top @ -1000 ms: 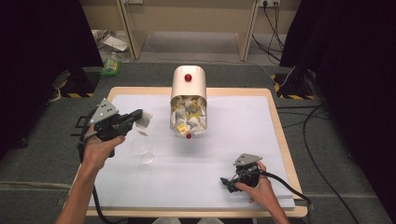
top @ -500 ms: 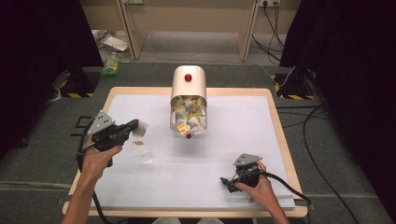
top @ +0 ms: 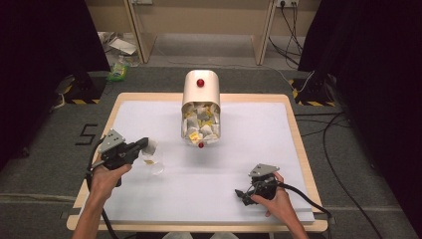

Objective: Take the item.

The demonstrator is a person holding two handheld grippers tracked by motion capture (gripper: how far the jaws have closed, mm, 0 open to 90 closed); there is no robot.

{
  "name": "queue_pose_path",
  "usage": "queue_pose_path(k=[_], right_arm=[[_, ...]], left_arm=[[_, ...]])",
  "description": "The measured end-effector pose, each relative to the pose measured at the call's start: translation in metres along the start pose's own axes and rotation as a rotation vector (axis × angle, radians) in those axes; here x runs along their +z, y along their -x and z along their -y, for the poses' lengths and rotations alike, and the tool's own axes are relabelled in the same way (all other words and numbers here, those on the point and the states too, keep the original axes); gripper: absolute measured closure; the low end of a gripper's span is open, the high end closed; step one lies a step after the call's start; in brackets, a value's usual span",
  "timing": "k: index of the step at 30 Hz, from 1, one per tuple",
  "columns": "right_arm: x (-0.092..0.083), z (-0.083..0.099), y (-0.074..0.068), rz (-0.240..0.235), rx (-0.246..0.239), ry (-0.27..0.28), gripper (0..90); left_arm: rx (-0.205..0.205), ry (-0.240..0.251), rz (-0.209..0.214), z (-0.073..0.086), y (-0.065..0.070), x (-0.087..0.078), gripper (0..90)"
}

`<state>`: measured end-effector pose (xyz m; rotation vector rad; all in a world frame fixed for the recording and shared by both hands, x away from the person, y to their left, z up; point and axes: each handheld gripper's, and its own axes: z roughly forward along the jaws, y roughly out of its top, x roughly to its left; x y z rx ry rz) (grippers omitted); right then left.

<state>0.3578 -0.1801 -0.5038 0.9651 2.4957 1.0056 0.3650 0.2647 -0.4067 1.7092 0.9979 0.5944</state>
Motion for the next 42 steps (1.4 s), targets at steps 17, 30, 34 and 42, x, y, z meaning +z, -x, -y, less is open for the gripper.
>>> queue_pose_path(k=[17,30,34,42], right_arm=[[0.000,0.000,0.000,0.001,0.000,0.000,0.2],[0.000,0.000,0.000,0.000,0.000,0.000,0.2],[0.000,0.000,0.000,0.000,0.000,0.000,0.2],[0.000,0.000,0.000,0.001,0.000,0.000,0.3]], left_arm=[[-0.003,-0.060,-0.018,0.027,0.001,0.008,89.1],[0.004,-0.036,-0.029,0.026,0.005,0.012,75.7],[-0.008,-0.017,-0.021,0.023,0.006,0.008,62.8],[-0.074,-0.013,-0.020,0.019,0.004,0.000,24.3]])
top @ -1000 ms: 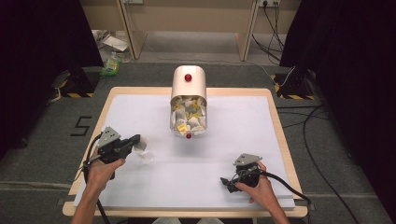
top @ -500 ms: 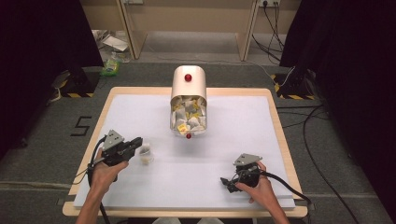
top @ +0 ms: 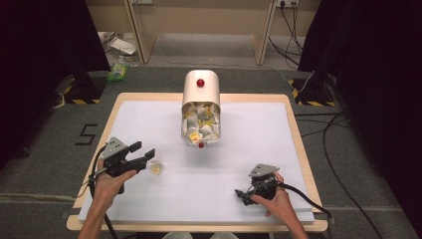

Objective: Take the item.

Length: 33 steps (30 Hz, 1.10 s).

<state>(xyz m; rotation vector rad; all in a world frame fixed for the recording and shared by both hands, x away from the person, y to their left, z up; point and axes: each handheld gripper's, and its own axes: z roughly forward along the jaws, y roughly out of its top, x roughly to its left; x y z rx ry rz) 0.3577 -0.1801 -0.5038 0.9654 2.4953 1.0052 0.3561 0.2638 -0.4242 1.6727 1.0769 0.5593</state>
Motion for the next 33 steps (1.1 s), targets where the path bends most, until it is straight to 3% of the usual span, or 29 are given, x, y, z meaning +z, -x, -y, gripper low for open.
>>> queue_pose_path(k=[1,6,15,33], right_arm=[[0.000,0.000,0.000,0.000,-0.001,0.000,0.2],[0.000,0.000,0.000,0.000,0.000,0.000,0.2],[0.000,0.000,0.000,0.000,0.000,0.000,0.2],[0.000,0.000,0.000,0.001,0.000,0.000,0.2]], left_arm=[[-0.023,-0.011,-0.015,0.000,0.000,0.000,16.6],[0.002,-0.004,0.011,0.003,0.000,-0.003,14.7],[0.001,-0.001,0.015,0.011,-0.001,-0.009,14.4],[0.038,0.009,0.043,0.029,0.004,-0.023,14.5]])
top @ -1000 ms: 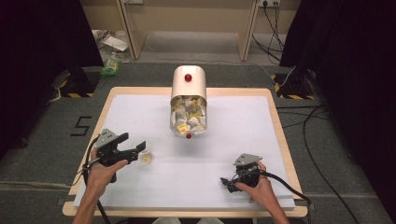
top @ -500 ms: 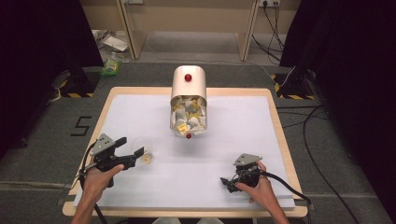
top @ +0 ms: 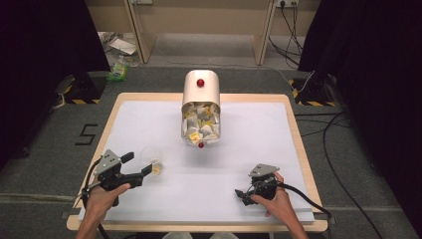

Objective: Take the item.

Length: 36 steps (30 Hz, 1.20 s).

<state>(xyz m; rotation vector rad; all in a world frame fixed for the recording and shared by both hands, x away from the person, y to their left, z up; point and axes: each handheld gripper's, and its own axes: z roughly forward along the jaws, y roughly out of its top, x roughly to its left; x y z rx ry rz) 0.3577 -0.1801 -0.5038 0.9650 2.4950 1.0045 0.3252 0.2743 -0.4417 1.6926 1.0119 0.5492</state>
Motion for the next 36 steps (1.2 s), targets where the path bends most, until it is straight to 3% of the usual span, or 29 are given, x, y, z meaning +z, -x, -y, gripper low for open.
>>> queue_pose_path(k=[6,22,30,36], right_arm=[[0.000,0.000,0.000,0.000,-0.001,0.000,0.2],[0.000,0.000,0.000,0.000,0.000,0.000,0.2],[0.000,0.000,0.000,0.000,0.000,0.000,0.2],[0.000,0.000,0.000,0.000,0.000,0.000,0.2]], left_arm=[[-0.002,0.006,0.005,0.008,0.002,-0.005,14.5],[0.010,-0.045,0.017,0.032,0.006,0.000,14.7],[0.024,-0.080,0.014,0.042,0.007,0.005,14.8],[0.048,-0.134,-0.010,0.051,0.004,0.005,14.8]])
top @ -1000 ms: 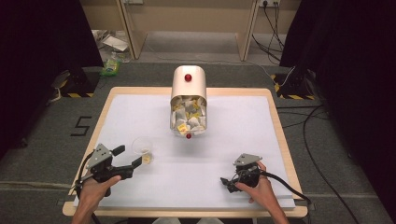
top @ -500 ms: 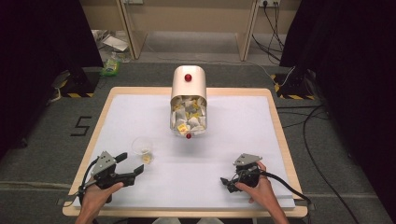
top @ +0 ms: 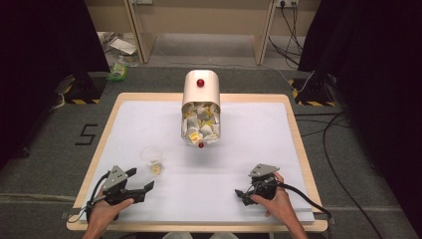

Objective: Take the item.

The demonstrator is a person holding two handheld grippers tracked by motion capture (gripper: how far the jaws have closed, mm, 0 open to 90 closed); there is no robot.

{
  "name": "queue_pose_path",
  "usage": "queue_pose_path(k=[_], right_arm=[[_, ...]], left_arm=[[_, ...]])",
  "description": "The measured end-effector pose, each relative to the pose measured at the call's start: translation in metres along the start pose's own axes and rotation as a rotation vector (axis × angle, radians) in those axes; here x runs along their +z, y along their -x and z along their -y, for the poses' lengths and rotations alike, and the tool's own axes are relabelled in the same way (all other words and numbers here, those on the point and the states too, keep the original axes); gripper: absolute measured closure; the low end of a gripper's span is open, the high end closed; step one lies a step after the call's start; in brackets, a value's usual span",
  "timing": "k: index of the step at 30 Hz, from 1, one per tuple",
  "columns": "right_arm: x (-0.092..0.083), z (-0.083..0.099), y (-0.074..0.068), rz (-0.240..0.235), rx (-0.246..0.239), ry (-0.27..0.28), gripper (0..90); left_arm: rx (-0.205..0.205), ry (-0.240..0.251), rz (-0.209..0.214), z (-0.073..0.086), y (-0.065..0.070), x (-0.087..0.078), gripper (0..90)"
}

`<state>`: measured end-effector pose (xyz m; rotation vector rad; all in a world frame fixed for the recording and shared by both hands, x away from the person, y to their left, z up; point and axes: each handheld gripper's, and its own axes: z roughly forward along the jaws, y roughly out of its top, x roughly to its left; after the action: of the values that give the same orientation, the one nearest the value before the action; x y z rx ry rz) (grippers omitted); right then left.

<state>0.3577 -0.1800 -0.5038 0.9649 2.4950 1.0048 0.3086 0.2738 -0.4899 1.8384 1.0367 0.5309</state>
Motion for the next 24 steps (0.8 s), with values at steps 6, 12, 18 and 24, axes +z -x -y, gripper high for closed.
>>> queue_pose_path(k=[6,12,18,24], right_arm=[[0.000,0.000,0.000,0.000,0.000,0.000,0.2],[0.000,0.000,0.000,0.000,-0.001,0.000,0.2],[0.000,0.000,0.000,0.000,0.000,0.000,0.2],[0.000,0.000,0.000,0.000,0.000,0.000,0.2]], left_arm=[[-0.002,-0.014,-0.010,0.007,-0.001,0.000,14.9],[0.006,-0.026,-0.003,0.009,0.000,-0.001,14.9],[0.030,-0.059,-0.002,0.012,0.003,0.000,14.9],[0.041,-0.085,0.000,0.016,0.006,-0.001,14.8]])
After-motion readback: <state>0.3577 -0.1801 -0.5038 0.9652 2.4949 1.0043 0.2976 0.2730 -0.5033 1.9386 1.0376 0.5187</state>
